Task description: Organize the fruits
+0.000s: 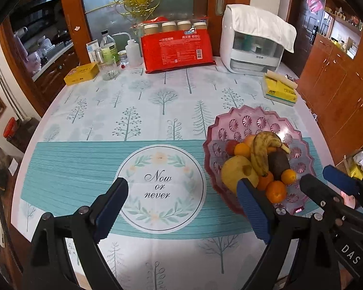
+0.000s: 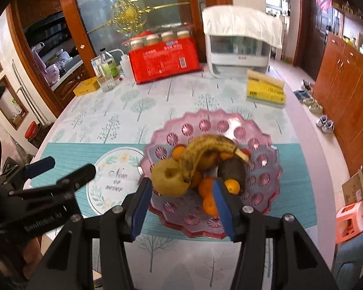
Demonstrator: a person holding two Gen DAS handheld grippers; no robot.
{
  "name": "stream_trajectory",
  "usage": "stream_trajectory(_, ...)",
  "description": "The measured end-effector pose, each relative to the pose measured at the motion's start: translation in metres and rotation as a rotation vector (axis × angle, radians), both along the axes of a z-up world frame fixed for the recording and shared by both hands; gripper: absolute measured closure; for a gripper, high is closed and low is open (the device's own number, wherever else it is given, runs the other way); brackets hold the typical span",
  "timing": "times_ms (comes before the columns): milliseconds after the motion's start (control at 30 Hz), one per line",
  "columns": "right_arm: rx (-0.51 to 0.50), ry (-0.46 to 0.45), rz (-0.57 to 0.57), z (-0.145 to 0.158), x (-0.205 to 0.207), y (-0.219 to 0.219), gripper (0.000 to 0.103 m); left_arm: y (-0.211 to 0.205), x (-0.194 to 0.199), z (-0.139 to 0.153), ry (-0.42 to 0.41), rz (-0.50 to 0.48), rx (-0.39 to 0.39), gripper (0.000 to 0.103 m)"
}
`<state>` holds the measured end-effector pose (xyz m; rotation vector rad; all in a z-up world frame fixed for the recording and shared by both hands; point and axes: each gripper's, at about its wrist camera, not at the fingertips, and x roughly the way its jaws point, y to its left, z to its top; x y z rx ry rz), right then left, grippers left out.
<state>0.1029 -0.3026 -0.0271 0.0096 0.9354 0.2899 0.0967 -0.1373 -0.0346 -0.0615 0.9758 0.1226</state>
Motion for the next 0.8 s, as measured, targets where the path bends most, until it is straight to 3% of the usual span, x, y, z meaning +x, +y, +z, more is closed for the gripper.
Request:
stream_trajectory(100,0.008,0.000,0.006,0.003,-0.001,0.005,0.044,0.003,-0.004,0.003,0.003,-0.001,0.005,0.012)
stream_trajectory(800,0.016,-0.007,0.015,0.011,-0.006,0.020,0.044,0.016,-0.014,0.011,0.001,0.014,-0.004,0.012)
